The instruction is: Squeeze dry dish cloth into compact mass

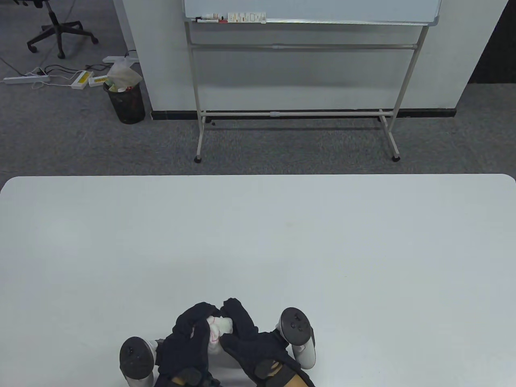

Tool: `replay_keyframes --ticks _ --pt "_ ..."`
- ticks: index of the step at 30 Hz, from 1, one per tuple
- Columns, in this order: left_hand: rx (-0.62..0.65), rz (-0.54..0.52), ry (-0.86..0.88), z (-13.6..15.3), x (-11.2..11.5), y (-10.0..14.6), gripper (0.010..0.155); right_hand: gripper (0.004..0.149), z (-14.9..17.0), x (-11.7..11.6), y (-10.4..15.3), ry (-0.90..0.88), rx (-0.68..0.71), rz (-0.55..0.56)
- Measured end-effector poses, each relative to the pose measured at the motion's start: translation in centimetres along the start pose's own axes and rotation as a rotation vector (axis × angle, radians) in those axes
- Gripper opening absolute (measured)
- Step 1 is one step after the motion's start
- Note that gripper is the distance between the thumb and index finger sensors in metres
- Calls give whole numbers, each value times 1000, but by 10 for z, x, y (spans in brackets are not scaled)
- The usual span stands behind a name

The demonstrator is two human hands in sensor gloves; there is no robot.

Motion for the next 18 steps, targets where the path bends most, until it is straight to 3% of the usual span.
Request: replay_keyframes --ticks 5,10,13,18 --pt "-53 47 -47 7 10 -2 61 92 -3 4 0 -21 21 29" --pt "-140 92 -40 17 11 -1 69 69 -16 8 5 34 76 142" --pt "-175 189 82 27 14 -4 71 59 -26 8 8 81 145 230" --pt "-214 226 225 37 12 -7 74 56 -47 5 19 470 321 401"
Point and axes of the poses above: the tracker on the back of each hand, its own z axis roughly to the little-finger side, its own y axis roughly from the fingertips to the wrist, x = y × z, the point moved 2 cm from there along -y, roughly from the wrist to the fingertips, and after that the axes turned 11 degrees about -x, right-handed, at the moved point
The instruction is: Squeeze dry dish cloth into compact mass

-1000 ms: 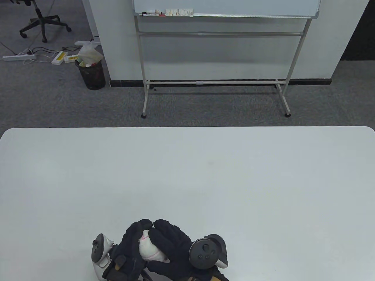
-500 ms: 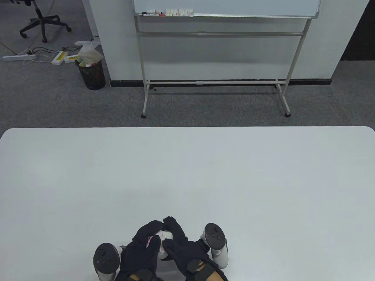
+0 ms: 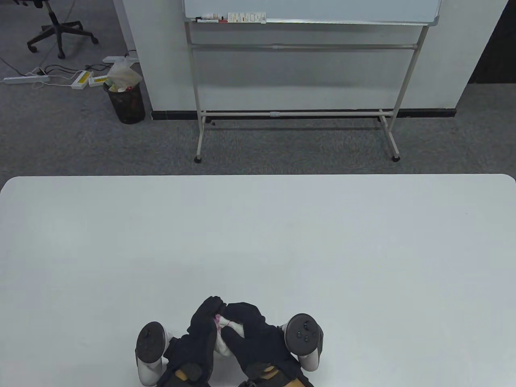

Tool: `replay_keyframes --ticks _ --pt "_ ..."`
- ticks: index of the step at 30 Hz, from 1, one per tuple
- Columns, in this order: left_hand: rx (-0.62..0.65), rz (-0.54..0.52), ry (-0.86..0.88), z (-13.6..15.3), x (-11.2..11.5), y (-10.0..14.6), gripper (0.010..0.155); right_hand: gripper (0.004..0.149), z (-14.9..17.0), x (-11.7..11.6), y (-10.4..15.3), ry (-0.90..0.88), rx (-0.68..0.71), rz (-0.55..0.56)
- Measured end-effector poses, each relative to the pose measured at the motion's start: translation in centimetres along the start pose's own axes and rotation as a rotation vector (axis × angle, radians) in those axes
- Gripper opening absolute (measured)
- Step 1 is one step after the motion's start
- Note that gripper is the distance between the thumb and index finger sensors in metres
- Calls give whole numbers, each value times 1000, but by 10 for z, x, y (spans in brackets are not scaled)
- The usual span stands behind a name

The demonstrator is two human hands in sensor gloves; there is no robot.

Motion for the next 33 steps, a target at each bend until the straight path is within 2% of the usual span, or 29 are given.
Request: replay_keyframes --ticks 4,5,7,9,11,13,16,19,21,23,26,28,30,32,33 --pt "5 53 117 1 2 -1 75 57 -12 -7 5 227 134 25" --pt "11 85 151 0 5 -1 75 58 -13 -14 5 282 149 -26" --pt "22 127 180 -2 10 -1 77 63 -12 -26 5 269 147 -137" --pt "77 18 177 -10 9 -4 77 63 -11 -25 0 209 126 -126" --pt "117 -73 168 -24 16 -8 77 67 -12 -12 -6 153 138 -97" --pt "107 -28 106 -30 26 -15 76 73 -16 1 -8 31 127 -89" --pt "64 24 110 -35 35 -26 77 77 -13 9 -9 6 87 -93" --pt "38 -21 -6 -40 36 -32 78 80 -10 9 -14 -27 22 -138" --pt "27 -79 -21 -39 30 -33 78 81 -8 5 -20 -66 -29 -173" --pt "13 -93 30 -34 21 -34 74 81 -9 4 -26 -28 -45 -158" --pt "8 -156 122 -22 12 -36 61 81 -14 2 -36 155 -105 -175" --pt "19 -194 64 -28 5 -35 55 82 -14 1 -42 172 -136 -180" --pt "51 -250 -54 -36 1 -31 48 83 -9 1 -44 61 -185 -189" --pt "66 -290 -106 -44 -1 -25 46 85 6 -3 -44 -201 -260 -251" --pt "82 -299 -106 -46 -1 -23 46 86 10 -5 -43 -267 -279 -270"
Point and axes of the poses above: the tracker on the back of each hand, its own z axis roughly to the little-finger side, its own y axis roughly from the fingertips to the wrist, x = y × z, the point moved 2 cm from there along -y, roughly from the wrist to the fingertips, and after that the axes turned 11 degrees about -x, right-handed, at the moved point
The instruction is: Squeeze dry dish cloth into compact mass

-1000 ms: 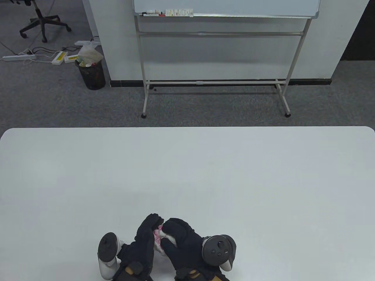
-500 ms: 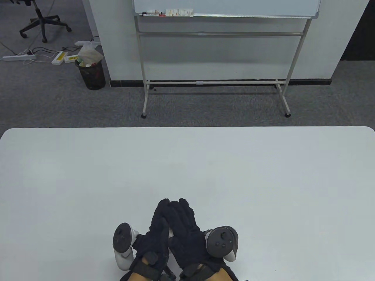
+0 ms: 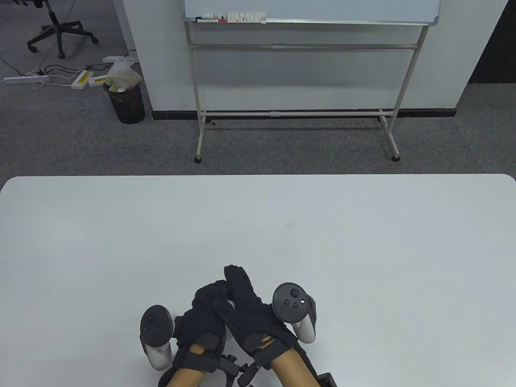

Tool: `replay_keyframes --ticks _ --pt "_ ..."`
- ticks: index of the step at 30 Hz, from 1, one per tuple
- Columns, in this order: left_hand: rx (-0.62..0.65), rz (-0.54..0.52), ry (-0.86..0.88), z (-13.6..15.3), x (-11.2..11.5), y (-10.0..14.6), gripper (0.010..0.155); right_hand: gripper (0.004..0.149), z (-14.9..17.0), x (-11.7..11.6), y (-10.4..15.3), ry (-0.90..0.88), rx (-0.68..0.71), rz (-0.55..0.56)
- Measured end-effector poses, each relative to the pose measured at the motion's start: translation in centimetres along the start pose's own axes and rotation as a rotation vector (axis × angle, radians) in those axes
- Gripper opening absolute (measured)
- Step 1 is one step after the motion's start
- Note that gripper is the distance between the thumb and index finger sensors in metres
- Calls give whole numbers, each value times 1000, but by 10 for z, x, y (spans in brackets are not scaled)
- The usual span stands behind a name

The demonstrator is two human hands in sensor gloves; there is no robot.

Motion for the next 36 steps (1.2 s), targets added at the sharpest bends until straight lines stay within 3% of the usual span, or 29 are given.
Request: replay_keyframes --ticks 3,7,12,16,20,25,28,31,34,36 --pt "102 -51 -92 -11 -3 7 49 90 23 1 0 -159 -57 -65" --pt "204 -155 -230 -19 -8 17 62 89 48 -8 7 -221 -115 -211" --pt "205 -98 -161 -14 -4 18 60 87 46 -18 12 -257 -67 -198" --pt "132 -12 -142 -5 0 21 58 80 38 -24 13 -211 39 -94" --pt "34 1 -73 10 -4 21 61 71 30 -25 16 -78 79 10" --pt "-71 136 79 27 2 15 64 62 18 -15 20 37 134 113" --pt "-110 211 162 32 8 13 67 60 8 -7 25 149 197 209" --pt "-113 280 218 32 14 13 71 58 -1 0 33 308 295 384" --pt "-96 373 297 30 23 16 75 59 -3 -5 36 415 338 375" --pt "-86 385 369 29 23 17 77 64 -1 -12 34 488 327 307"
Point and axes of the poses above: the tracker on the back of each hand, its own z axis roughly to the little-finger side, its own y axis roughly from the fingertips to the wrist, x = y × z, the point moved 2 cm from there along -y, roughly from the wrist to the fingertips, and after that the axes turned 11 degrees about -x, right-handed, at the moved point
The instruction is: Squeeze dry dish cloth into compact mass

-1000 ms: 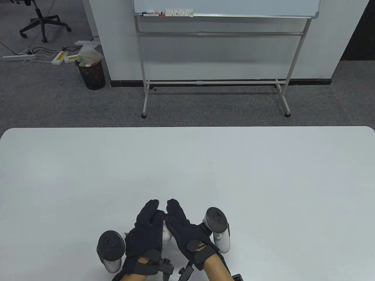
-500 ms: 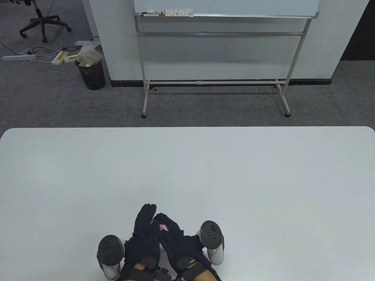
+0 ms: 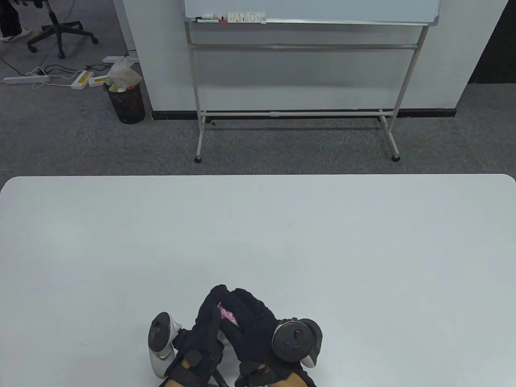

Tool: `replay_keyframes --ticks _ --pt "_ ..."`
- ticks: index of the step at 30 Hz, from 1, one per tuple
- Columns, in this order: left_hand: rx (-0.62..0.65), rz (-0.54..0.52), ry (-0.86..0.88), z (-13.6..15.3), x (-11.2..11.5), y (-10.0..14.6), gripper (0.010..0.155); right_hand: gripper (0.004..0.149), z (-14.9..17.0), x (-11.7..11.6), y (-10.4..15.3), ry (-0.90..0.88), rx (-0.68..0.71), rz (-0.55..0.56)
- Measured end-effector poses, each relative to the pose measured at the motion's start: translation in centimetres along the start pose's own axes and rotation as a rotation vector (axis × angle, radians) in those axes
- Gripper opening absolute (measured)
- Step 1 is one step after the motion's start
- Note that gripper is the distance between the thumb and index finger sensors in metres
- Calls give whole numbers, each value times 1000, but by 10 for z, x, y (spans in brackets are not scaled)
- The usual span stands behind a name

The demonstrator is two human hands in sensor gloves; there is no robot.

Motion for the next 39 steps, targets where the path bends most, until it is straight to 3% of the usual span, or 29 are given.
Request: replay_keyframes --ticks 3,6,17,19,21,23,25,27,30,33,36,38,39 --pt "16 -12 -14 -3 -3 0 78 69 3 -14 1 -70 -20 -116" --pt "20 -76 -62 -3 -8 3 76 77 5 -23 0 -293 -50 -192" --pt "-14 -364 -236 -16 -35 9 45 78 11 -38 0 -474 -134 -311" --pt "28 -375 -262 -20 -34 11 44 81 15 -37 -1 -514 -175 -288" --pt "127 -421 -313 -32 -29 15 45 85 25 -36 2 -636 -306 -255" --pt "218 -428 -370 -43 -22 18 45 88 32 -40 5 -731 -398 -291" --pt "254 -447 -435 -45 -17 20 46 88 34 -44 5 -797 -405 -334" --pt "260 -417 -449 -42 -12 18 45 84 32 -42 4 -843 -392 -315" --pt "206 -450 -455 -35 -13 15 48 74 33 -27 -1 -715 -369 -274" --pt "127 -295 -403 -27 -18 6 52 67 27 -10 -3 -675 -298 -133" --pt "127 -186 -236 -15 -13 3 56 70 21 -2 -2 -394 -183 -60" --pt "117 -152 -178 -13 -12 2 60 74 21 -6 -1 -412 -161 -80" --pt "111 -136 -161 -12 -11 1 61 76 22 -10 -1 -513 -160 -111"
Point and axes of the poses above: the tracker on the back of each hand, its own z axis roughly to the little-finger side, its own y axis roughly from the fingertips to the wrist, x = y × z, the point moved 2 cm from there along -y, roughly from the wrist to the fingertips, and after that the axes turned 11 degrees about -x, right-handed, at the moved point
